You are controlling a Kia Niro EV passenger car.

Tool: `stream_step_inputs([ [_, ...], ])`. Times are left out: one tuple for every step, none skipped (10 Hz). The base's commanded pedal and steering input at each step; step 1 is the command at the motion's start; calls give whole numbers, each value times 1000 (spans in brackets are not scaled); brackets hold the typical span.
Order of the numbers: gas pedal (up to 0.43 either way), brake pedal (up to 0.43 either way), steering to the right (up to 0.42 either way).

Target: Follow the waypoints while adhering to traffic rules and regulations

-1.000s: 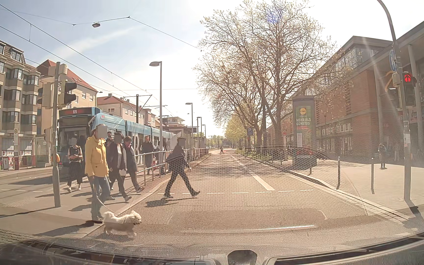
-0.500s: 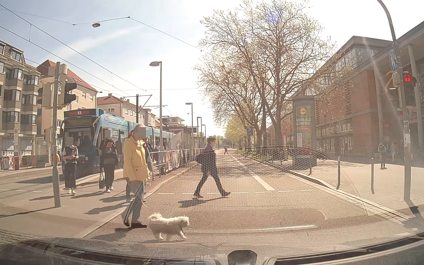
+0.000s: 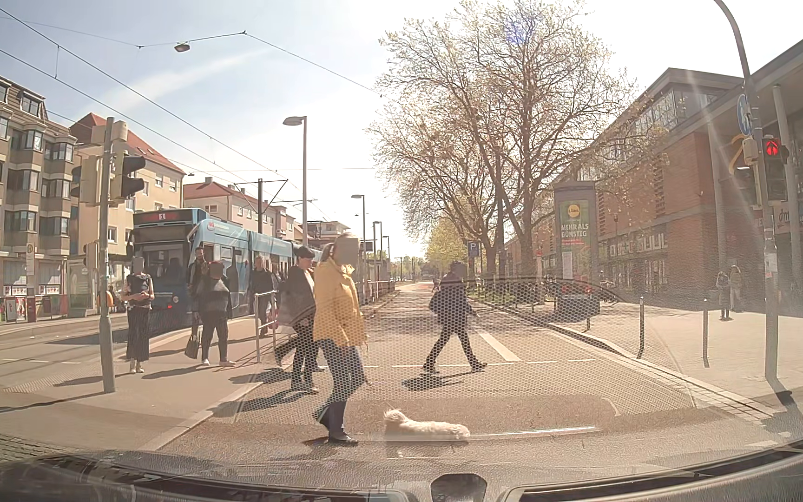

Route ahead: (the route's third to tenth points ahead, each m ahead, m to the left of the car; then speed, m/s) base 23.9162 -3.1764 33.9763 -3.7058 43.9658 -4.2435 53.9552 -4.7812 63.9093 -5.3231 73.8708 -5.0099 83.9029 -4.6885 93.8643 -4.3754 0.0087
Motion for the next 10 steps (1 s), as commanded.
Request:
stream_step_inputs([
  [0,189,-6],
  [0,189,-6],
  [0,189,-6],
  [0,189,-6],
  [0,189,-6],
  [0,189,-6],
  [0,189,-6],
  [0,189,-6],
  [0,189,-6],
  [0,189,-6],
])
